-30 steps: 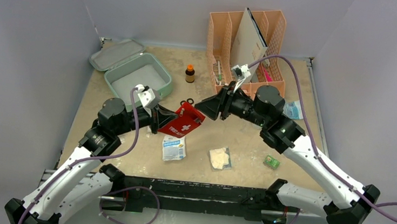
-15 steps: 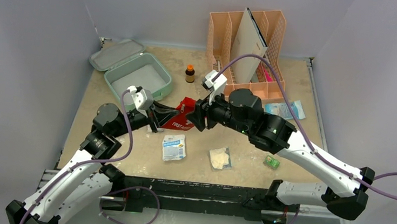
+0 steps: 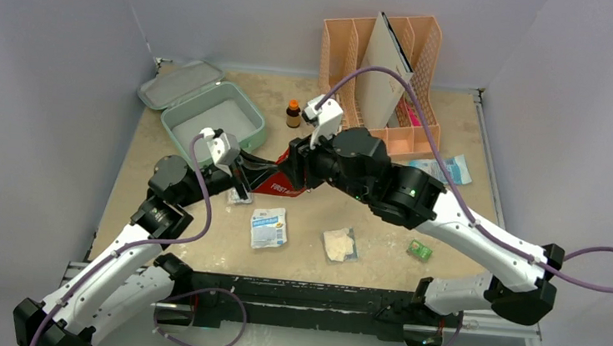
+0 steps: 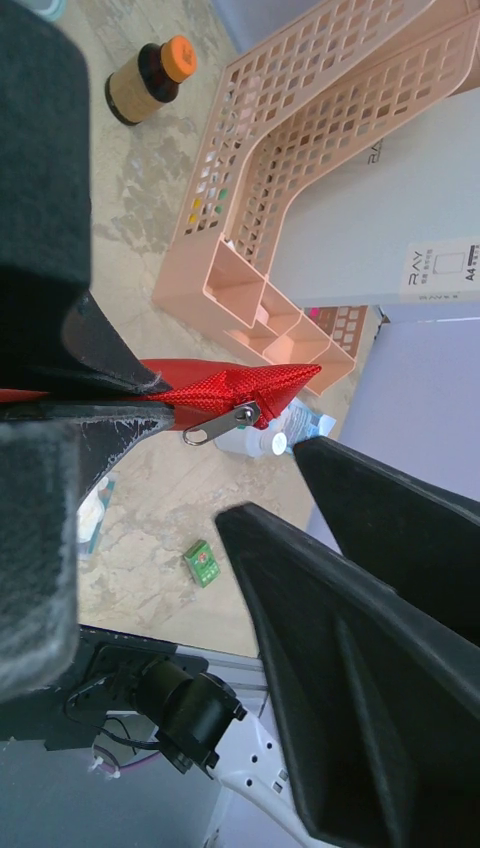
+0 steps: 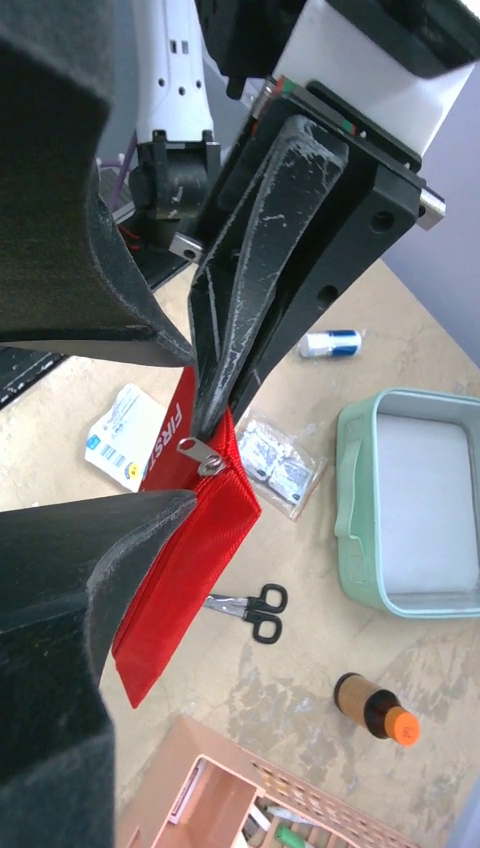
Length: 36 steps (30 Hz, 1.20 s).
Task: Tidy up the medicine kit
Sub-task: Zip the medicine pouch.
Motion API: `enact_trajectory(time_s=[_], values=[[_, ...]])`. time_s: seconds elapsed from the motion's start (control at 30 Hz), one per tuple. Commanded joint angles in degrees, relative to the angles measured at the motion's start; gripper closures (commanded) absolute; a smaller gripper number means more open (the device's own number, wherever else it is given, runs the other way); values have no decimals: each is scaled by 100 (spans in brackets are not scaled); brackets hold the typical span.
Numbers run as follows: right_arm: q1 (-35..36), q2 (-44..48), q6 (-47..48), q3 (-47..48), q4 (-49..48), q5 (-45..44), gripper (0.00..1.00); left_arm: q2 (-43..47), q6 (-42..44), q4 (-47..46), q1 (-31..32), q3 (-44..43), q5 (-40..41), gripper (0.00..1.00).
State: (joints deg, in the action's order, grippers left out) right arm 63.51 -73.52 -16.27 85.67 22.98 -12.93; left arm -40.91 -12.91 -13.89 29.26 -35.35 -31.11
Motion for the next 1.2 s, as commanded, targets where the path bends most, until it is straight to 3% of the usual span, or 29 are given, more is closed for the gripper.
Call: enact_trajectory(time_s=[0.0, 0.4, 0.53, 0.67, 0.83, 1.0, 1.17], values=[[259, -364, -205, 533, 386, -746, 49, -3, 17, -391, -34, -192, -107, 100], [452, -795, -173, 796, 683, -1689, 55, 94, 46, -373, -34, -172, -138, 100], [457, -781, -117, 734, 554, -1886, 68, 143, 90, -352, -34, -116, -158, 100], [456, -761, 9, 623, 362, -2088, 70, 218, 117, -294, -34, -86, -182, 100], [460, -761, 69, 510, 127, -1990, 79, 273, 139, -246, -34, -62, -186, 100], [461, -700, 293, 340, -253, -1301, 72, 276, 171, -213, -34, -59, -193, 100], [461, -649, 585, 232, -425, -1311, 66, 279, 306, 1, -34, -141, -242, 100]])
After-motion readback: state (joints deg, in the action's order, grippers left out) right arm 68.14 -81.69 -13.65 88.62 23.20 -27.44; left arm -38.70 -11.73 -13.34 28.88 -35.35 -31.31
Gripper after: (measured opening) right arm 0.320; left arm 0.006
